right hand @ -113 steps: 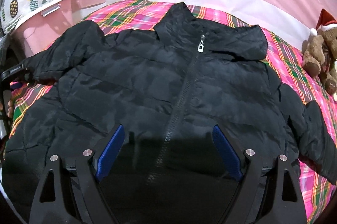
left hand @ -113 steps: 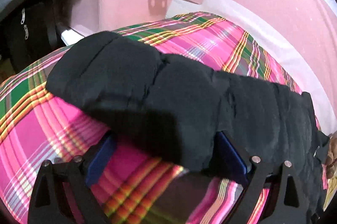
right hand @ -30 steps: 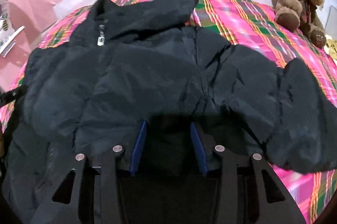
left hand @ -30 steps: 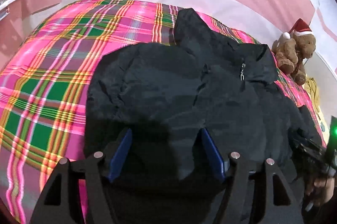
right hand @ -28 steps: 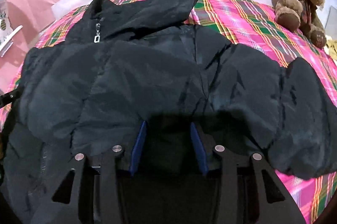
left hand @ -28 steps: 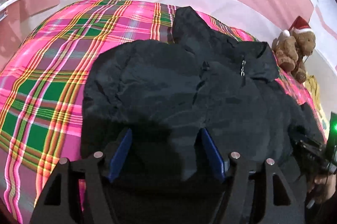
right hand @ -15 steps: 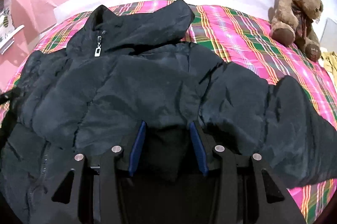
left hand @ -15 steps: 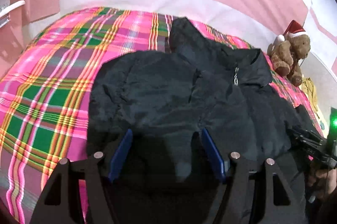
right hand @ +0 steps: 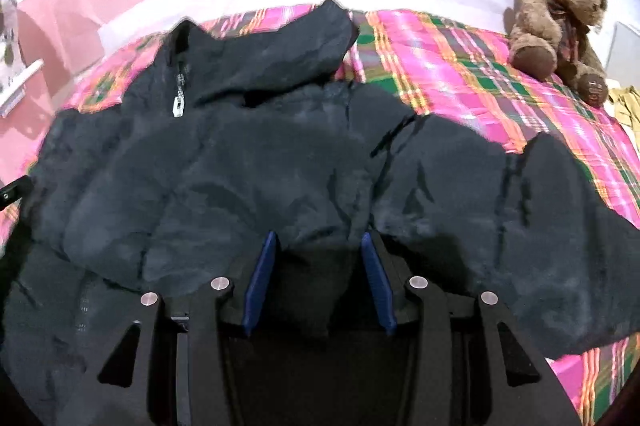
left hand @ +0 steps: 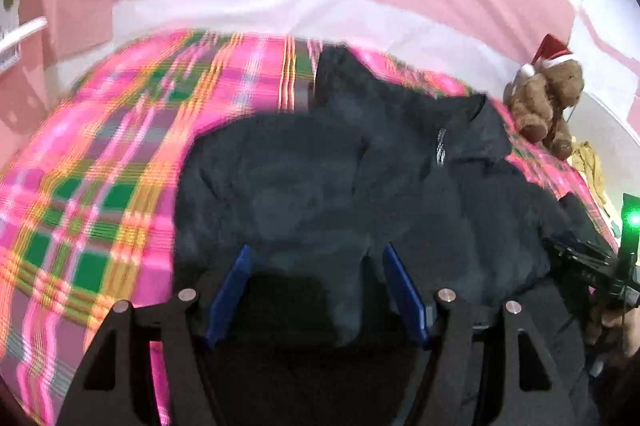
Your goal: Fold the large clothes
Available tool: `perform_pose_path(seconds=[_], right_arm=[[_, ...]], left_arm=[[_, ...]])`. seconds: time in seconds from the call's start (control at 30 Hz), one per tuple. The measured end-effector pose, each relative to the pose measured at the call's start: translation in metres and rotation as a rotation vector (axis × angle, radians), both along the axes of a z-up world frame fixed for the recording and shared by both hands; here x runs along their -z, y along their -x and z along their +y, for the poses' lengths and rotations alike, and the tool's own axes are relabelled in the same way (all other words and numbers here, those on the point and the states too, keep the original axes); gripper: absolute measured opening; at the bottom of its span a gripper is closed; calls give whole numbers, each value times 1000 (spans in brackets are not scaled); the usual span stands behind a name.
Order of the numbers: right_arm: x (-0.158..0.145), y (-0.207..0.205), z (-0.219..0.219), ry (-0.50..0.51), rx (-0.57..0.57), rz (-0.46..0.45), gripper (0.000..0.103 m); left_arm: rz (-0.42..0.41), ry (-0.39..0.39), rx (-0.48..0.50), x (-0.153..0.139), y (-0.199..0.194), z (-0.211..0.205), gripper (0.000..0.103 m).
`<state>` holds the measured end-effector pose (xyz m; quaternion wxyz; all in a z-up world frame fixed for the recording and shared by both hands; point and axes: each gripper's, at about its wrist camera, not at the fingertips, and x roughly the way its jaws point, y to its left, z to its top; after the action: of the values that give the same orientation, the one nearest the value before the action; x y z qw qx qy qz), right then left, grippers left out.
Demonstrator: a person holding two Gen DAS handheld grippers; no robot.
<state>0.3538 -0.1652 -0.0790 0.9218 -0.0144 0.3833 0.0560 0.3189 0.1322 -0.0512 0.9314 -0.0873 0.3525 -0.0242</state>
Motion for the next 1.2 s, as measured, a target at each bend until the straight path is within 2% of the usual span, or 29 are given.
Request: perform_pose_path(seconds=[0.1,0.17,0.27,0.37,0.5,0.7,0.83,0.93,1.07,1.2], right_arm=[[-14,-4,-3,-12,18,-21,45],[-14,-14,-1,1,24,-18,45],[8,-37,-4,-2,45,73,45],[18,-38,-2,10,52,62,45],[4,-24,-3,4,72,62,45],[-40,46,-12,-79,83,-24,46],[-74,105,-16,-97,97,-92,47],[-97,148,-21,-101,109,-146,55],[-115,192,-31,-98,129,-196,57],[-122,216,-55,-96,170,-224,57]], left_arm=[[-20,-58,-36,-13,-18,8,70],[20,-40,-68,-7,-38,19,69],[114,11,-83,21,-65,28,70],[113,4,-71,35,-69,24,75],[114,-7,-80,27,-63,23,74],[55,40,-39,-17,-6,3,73],[-3,29,34,-50,48,-27,73],[-49,18,89,-70,88,-50,73],[-97,48,149,-89,129,-72,73],[-124,62,183,-101,149,-87,73]])
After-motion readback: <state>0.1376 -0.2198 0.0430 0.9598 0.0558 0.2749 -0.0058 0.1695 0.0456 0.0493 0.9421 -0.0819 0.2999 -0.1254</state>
